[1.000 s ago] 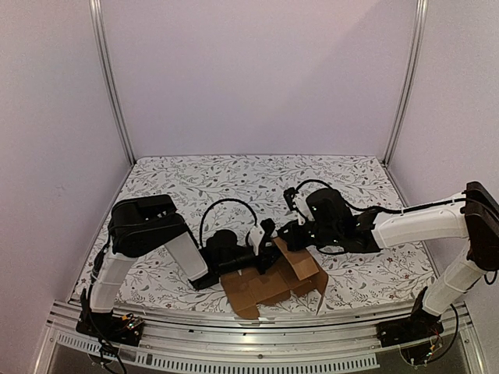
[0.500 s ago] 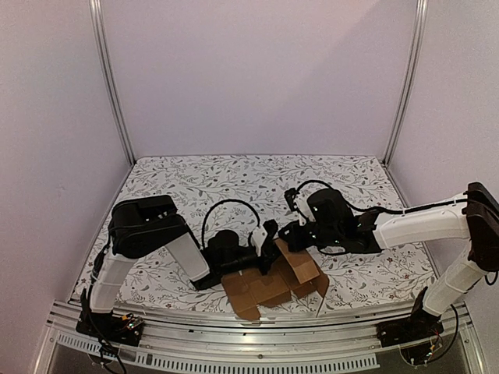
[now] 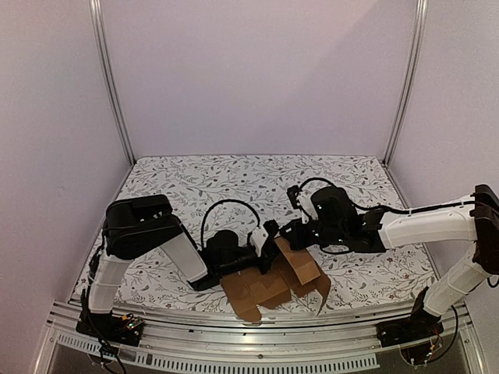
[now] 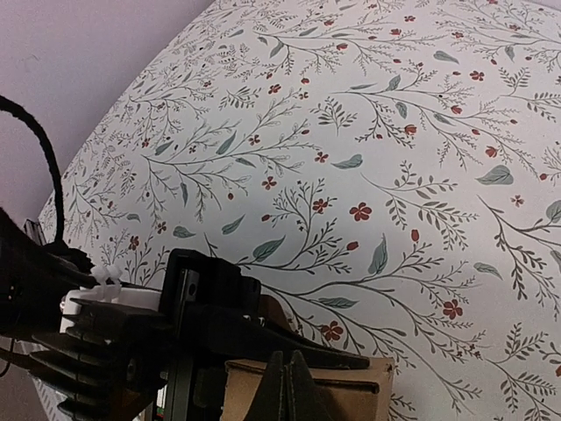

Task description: Fold the paper box

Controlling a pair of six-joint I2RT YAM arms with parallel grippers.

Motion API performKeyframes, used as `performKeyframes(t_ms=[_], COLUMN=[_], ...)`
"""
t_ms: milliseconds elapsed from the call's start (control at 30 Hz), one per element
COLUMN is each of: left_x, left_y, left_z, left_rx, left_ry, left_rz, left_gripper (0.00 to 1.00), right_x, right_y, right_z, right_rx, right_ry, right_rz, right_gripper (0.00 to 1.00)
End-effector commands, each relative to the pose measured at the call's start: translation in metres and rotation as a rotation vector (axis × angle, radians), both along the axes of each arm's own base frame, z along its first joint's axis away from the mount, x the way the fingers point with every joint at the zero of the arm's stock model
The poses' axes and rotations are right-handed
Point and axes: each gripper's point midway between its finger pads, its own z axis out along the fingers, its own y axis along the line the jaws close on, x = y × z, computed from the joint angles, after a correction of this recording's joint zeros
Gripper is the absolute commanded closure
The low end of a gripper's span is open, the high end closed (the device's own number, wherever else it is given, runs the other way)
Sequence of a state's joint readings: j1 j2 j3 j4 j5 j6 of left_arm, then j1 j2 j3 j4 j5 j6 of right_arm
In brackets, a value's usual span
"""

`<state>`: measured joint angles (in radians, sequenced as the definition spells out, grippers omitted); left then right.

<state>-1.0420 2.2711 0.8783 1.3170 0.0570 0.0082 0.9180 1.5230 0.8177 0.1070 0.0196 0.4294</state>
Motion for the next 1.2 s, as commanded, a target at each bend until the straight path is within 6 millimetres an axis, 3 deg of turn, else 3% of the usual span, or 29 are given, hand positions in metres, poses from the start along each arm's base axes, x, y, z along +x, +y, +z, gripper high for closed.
performKeyframes(t_ms=[0, 267, 467, 600, 800, 1167], left_x=[0.007, 0.030, 0.039, 0.046, 0.047, 0.037], left_y=[0.009, 0.037, 0.052, 0.061, 0.074, 0.081], left_z=[0.023, 0.031, 0.036, 0.028, 0.013, -0.002], left_rx=[-0.012, 0.017, 0.094, 0.119, 0.158, 0.155], left_ry=[-0.046, -0.042, -0.030, 0.043, 0.143, 0.235], left_rz=[0.088, 0.297, 0.445, 0.528, 0.628, 0.672], left_gripper=[1.00, 1.00, 1.00, 1.00, 1.00, 1.00], right_x=[-0.008, -0.022, -0.030, -0.032, -0.024, -0.006], right_y=[-0.015, -0.040, -0.056, -0.060, -0.062, -0.059], right_z=[0.013, 0.036, 0.048, 0.052, 0.046, 0.014], right_rx=[-0.008, -0.024, -0.017, -0.010, -0.059, -0.149], right_ry=[0.005, 0.025, 0.044, 0.067, 0.086, 0.110], right_rz=[-0.014, -0.053, -0.085, -0.109, -0.158, -0.234], right_gripper=[0.98, 0.85, 0.83, 0.85, 1.00, 1.00])
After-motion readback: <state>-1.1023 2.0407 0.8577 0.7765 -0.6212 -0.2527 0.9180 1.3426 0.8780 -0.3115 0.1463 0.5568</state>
